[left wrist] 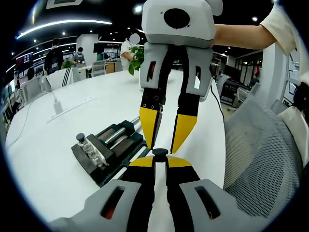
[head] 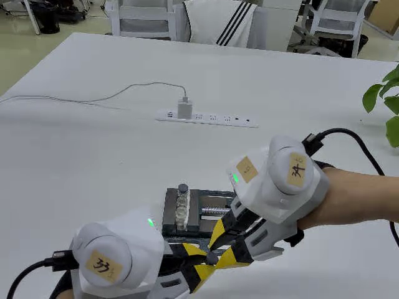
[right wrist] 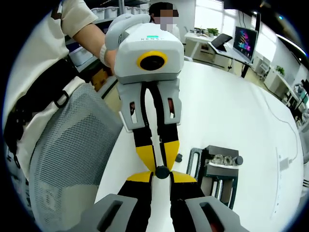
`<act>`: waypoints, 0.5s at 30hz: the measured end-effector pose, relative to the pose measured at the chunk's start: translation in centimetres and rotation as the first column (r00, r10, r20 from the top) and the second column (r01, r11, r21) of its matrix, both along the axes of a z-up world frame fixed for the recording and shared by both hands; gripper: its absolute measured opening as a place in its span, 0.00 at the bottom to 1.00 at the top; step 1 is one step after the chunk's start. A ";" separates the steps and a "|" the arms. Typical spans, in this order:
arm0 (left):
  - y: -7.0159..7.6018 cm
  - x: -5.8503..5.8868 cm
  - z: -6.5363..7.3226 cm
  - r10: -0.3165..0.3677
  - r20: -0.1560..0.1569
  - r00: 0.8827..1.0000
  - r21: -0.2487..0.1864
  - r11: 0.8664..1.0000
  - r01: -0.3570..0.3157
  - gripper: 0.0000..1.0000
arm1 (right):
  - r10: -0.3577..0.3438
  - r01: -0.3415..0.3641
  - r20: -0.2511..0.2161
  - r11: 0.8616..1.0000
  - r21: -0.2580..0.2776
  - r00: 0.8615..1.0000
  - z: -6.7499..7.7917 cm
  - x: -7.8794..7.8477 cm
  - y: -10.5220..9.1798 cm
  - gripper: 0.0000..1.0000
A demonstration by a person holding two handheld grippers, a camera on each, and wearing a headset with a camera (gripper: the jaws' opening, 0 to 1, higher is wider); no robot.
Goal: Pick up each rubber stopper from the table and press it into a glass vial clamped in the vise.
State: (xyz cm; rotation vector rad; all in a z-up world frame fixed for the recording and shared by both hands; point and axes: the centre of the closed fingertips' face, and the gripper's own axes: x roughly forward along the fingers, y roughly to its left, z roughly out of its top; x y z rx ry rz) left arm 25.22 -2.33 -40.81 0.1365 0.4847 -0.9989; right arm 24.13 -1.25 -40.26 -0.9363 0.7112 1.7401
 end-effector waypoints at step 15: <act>0.0 0.2 0.2 0.010 -0.002 1.000 -0.022 1.000 -0.010 0.04 | 0.005 -0.005 0.021 1.000 0.002 1.000 0.0 0.2 0.1 0.08</act>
